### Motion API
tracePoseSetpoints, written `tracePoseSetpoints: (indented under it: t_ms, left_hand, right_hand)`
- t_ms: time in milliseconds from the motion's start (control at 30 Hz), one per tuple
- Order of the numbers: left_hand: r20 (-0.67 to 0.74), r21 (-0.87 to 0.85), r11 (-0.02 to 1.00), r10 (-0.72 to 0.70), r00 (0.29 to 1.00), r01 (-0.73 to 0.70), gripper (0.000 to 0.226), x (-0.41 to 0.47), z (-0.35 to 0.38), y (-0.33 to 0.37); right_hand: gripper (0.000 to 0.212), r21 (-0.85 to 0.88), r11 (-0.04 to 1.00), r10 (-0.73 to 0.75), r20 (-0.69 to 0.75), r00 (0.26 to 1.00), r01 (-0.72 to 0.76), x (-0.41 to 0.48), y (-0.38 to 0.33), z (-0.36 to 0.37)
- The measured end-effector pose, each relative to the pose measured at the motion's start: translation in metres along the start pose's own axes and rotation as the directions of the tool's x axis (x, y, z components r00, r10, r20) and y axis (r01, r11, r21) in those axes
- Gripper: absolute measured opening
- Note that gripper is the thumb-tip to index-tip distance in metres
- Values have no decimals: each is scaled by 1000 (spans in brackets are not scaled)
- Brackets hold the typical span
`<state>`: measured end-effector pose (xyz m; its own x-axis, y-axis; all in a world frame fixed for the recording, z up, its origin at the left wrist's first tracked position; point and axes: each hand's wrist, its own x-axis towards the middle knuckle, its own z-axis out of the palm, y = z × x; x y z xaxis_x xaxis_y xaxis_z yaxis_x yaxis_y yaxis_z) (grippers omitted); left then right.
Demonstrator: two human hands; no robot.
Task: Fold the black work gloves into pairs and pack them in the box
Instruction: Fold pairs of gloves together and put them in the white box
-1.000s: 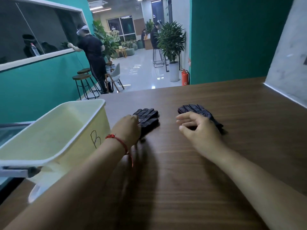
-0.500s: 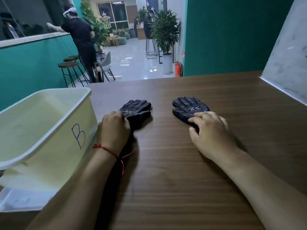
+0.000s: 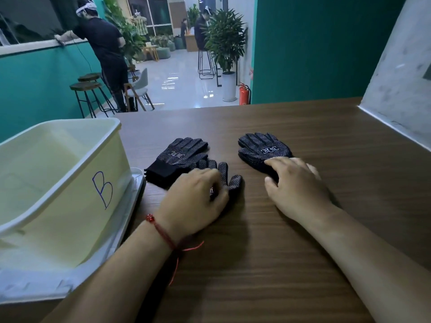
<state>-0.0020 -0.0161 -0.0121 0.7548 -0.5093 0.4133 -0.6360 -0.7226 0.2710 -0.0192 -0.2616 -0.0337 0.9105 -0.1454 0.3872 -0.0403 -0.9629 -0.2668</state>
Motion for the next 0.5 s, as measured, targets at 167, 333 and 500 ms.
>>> tracePoseSetpoints:
  t_ms: [167, 333, 500]
  left_hand:
    - [92, -164, 986, 36, 995, -20, 40, -1, 6, 8]
    - [61, -141, 988, -49, 997, 58, 38, 1, 13, -7]
    - [92, -73, 997, 11, 996, -4, 28, 1, 14, -4]
  right_hand:
    - [49, -2, 1000, 4, 2, 1000, -3, 0, 0, -1]
    - [48, 9, 1000, -1, 4, 1000, 1, 0, 0, -2]
    - [44, 16, 1000, -7, 31, 999, 6, 0, 1, -2]
